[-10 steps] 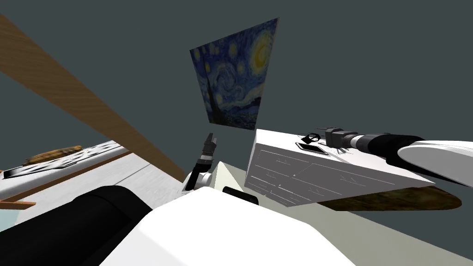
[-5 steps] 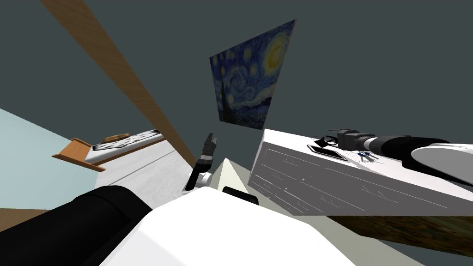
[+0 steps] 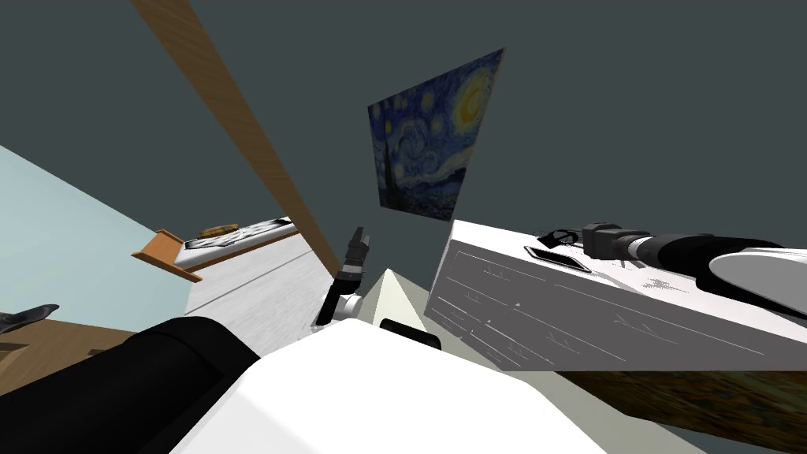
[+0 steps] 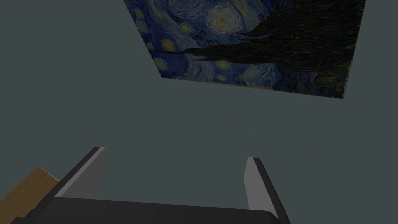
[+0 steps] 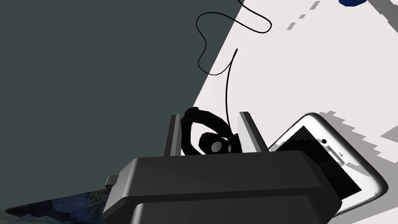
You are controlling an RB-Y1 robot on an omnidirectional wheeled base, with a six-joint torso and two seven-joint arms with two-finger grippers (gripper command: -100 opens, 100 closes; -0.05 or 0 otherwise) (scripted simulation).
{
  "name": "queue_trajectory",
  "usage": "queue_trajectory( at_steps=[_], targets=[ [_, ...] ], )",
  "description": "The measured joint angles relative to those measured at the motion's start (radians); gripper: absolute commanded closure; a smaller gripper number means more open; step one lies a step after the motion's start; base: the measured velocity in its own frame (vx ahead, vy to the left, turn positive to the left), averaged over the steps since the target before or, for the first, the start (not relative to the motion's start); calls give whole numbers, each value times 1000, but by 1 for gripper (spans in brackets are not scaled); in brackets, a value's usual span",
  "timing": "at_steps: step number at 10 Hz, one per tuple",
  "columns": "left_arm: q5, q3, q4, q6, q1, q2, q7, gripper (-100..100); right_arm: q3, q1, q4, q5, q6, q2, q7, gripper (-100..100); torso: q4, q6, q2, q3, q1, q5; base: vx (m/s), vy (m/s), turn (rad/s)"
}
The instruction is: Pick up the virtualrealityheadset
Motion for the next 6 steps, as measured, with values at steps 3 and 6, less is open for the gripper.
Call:
queue_trajectory(
  at_steps=[3, 6],
  targets=[
    [0, 0, 0, 0, 0, 0, 0, 0, 0, 0, 0, 0, -1, 0, 0, 100, 0, 0, -1, 0, 0, 0, 16, 2, -80],
    [0, 0, 0, 0, 0, 0, 0, 0, -12, 19, -68, -25, 9, -19, 1, 100, 0, 1, -6, -3, 1, 0, 154, 17, -395]
  ],
)
